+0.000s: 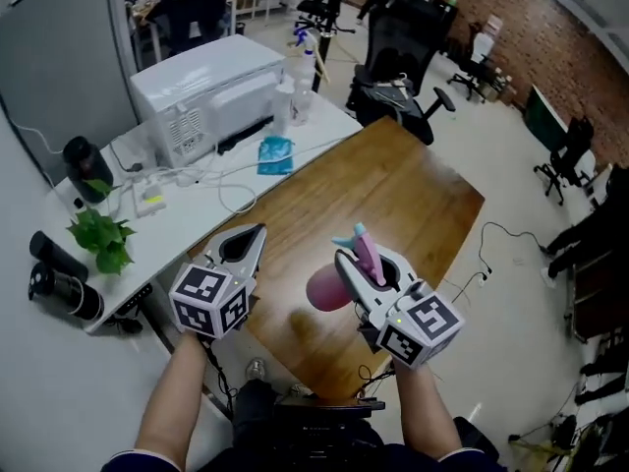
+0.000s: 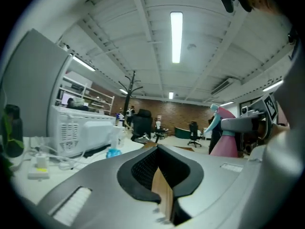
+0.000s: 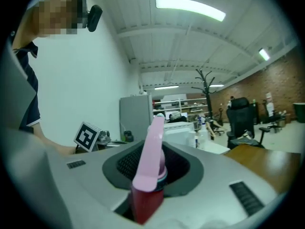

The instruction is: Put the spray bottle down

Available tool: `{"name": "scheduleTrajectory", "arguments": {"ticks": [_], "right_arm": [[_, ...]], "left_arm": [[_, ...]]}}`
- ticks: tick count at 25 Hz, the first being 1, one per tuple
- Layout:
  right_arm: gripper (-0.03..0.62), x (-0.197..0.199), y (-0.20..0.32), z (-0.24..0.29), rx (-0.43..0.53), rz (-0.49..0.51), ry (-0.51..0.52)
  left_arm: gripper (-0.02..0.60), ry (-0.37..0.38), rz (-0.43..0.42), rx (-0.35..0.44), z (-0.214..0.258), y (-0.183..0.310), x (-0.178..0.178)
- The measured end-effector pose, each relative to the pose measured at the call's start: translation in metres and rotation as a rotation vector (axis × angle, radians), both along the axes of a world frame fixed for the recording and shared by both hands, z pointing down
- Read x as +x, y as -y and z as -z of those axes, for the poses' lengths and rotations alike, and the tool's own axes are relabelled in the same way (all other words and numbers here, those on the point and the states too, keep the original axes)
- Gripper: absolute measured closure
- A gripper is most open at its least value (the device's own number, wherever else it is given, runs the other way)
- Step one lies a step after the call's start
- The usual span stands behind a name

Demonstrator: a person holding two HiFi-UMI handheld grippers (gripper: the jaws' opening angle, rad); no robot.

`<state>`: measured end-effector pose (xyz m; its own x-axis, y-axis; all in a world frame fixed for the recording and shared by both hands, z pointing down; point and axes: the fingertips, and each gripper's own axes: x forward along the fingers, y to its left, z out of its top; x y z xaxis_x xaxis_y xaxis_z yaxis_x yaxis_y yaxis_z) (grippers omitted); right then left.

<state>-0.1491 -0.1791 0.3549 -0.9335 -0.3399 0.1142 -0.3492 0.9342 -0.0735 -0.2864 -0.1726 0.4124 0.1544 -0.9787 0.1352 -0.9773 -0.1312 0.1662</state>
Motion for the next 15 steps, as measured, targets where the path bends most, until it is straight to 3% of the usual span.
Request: {"name": "scheduleTrajectory", "arguments": {"ticks": [8,15], "right_arm": [[0.476,0.064,0.023,-0.002,0.019,-0.358,-0.019],[0.476,0.093,0.041,-0.018,0.015,-0.488,-0.046]], "left_arm": [[0.574,0.009,-0.329,-0.014,-0.001,0.052,0.062],[0.574,0.050,-0.451,-0.028,-0.006,0.062,0.102]]}}
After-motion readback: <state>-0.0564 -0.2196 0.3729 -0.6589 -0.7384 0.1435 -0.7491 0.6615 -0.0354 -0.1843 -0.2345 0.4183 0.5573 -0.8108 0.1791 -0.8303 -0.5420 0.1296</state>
